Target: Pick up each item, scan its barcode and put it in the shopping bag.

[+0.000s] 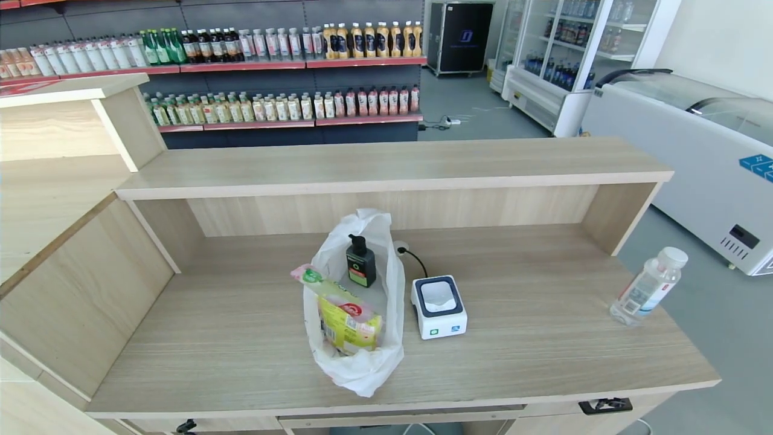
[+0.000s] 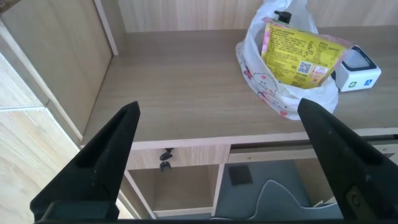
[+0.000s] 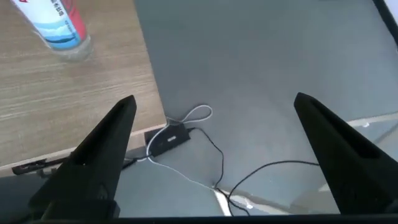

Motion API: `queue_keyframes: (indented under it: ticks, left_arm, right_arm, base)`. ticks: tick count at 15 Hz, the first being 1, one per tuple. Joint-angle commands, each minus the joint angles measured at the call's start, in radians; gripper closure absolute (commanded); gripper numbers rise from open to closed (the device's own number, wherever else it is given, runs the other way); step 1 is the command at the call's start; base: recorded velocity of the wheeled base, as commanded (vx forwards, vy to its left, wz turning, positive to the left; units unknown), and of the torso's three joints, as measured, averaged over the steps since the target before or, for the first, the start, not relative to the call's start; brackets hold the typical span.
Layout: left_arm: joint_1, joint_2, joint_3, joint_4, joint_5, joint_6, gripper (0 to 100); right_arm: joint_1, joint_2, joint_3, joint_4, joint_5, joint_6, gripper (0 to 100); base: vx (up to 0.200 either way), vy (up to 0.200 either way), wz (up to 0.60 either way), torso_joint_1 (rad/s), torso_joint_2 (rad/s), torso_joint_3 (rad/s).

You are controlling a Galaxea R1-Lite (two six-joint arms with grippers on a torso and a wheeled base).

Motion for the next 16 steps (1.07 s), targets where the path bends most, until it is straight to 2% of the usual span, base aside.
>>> queue_keyframes:
  ticks: [1, 6, 11, 16]
  left_arm:
    - [0.000, 0.001, 0.000, 0.000, -0.001, 0.000, 0]
    - [0.000, 0.001, 0.000, 0.000, 0.001, 0.000, 0]
    - [0.000, 0.001, 0.000, 0.000, -0.001, 0.000, 0]
    - [0.000, 0.001, 0.000, 0.000, 0.001, 0.000, 0]
  right_arm:
    - [-0.022, 0.138, -0.054, -0.011, 0.079, -0.048, 0]
    - [0.070, 0.213, -0.112, -0.008, 0.178, -0.005, 0]
    - [0.194, 0.286, -0.232, -0.011, 0.178, 0.073, 0]
    - [0.282, 0.330, -0.252, -0.040, 0.181, 0.065, 0]
  base:
    - [0.000, 0.000, 0.00, 0.000, 0.00, 0.000]
    - [0.000, 0.000, 0.00, 0.000, 0.00, 0.000]
    - [0.000, 0.000, 0.00, 0.000, 0.00, 0.000]
    - [0.000, 0.000, 0.00, 0.000, 0.00, 0.000]
